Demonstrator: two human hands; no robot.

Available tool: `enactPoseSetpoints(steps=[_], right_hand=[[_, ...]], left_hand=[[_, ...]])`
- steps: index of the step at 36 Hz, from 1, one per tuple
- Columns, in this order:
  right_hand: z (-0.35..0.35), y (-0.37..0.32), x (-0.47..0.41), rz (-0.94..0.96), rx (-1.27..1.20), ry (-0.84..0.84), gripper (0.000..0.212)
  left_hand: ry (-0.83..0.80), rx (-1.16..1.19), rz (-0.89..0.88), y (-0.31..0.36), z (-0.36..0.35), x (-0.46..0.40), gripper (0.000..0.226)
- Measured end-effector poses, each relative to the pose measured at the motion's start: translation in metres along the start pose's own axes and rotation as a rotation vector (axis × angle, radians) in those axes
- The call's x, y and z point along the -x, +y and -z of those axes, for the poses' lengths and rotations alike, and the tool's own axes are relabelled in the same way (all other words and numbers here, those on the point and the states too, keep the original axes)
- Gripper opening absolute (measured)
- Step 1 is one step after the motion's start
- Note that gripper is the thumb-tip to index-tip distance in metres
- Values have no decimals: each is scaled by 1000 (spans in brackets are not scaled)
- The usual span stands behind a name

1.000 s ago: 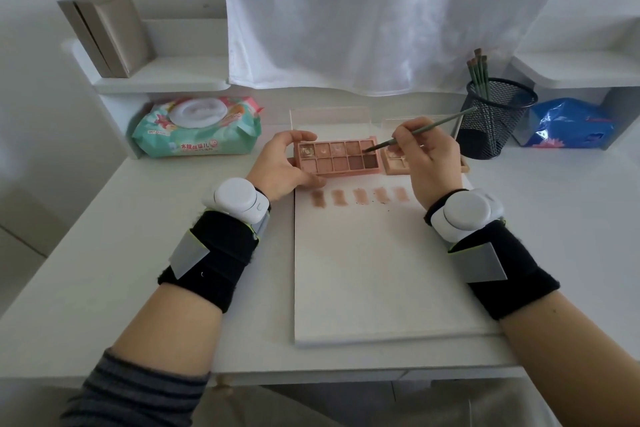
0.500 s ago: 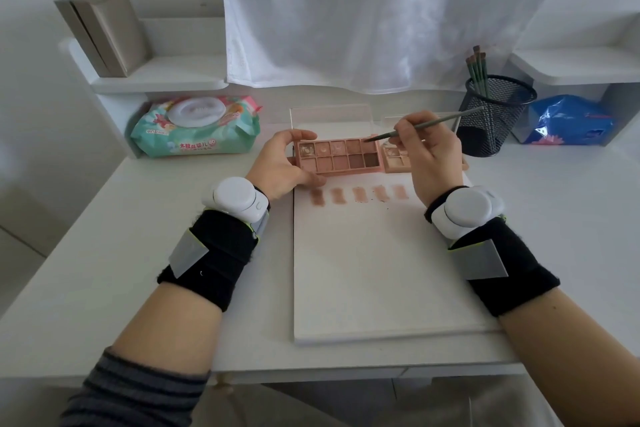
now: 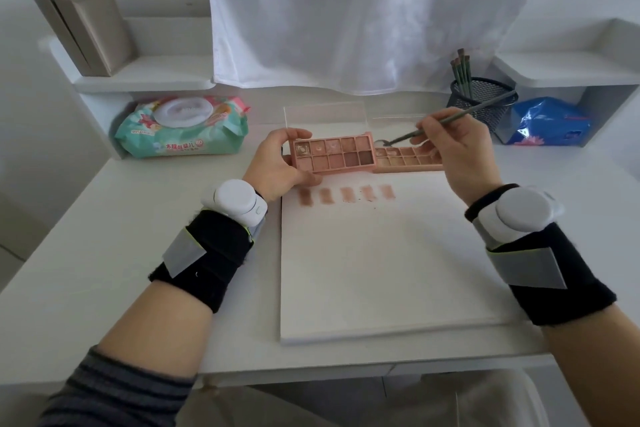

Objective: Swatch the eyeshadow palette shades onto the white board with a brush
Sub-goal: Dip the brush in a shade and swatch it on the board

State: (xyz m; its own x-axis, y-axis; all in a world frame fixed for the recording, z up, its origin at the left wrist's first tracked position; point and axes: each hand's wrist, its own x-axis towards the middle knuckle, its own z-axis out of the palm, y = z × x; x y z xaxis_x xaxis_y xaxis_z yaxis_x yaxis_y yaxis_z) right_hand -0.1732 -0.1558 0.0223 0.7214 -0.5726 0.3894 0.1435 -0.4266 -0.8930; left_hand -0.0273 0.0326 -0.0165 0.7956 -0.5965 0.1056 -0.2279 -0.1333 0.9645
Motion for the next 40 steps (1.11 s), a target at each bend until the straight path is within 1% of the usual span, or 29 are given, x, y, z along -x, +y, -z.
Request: enactPoseSetpoints(steps=[3, 7, 10, 13, 21, 33, 38, 40], right_hand=[[9, 13, 8, -19, 10, -3, 18], [8, 25, 14, -12, 21, 75, 20], [6, 27, 16, 23, 108, 105, 22], [5, 32, 17, 51, 188, 68, 23], [2, 39, 16, 71, 253, 4, 25], [2, 41, 14, 72, 281, 3, 26], [2, 40, 16, 67, 301, -27, 18], [3, 38, 16, 54, 303, -35, 18]], left_hand=[[6, 0, -3, -2, -2, -2, 67], [19, 21, 11, -5, -1, -3, 67], [22, 19, 19, -6, 0, -4, 68], [21, 15, 24, -7, -1, -5, 68], [27, 8, 23, -6, 1, -4, 66], [29, 6, 19, -6, 0, -5, 65], [30, 12, 22, -6, 0, -5, 65], [30, 9, 23, -7, -1, -5, 65]])
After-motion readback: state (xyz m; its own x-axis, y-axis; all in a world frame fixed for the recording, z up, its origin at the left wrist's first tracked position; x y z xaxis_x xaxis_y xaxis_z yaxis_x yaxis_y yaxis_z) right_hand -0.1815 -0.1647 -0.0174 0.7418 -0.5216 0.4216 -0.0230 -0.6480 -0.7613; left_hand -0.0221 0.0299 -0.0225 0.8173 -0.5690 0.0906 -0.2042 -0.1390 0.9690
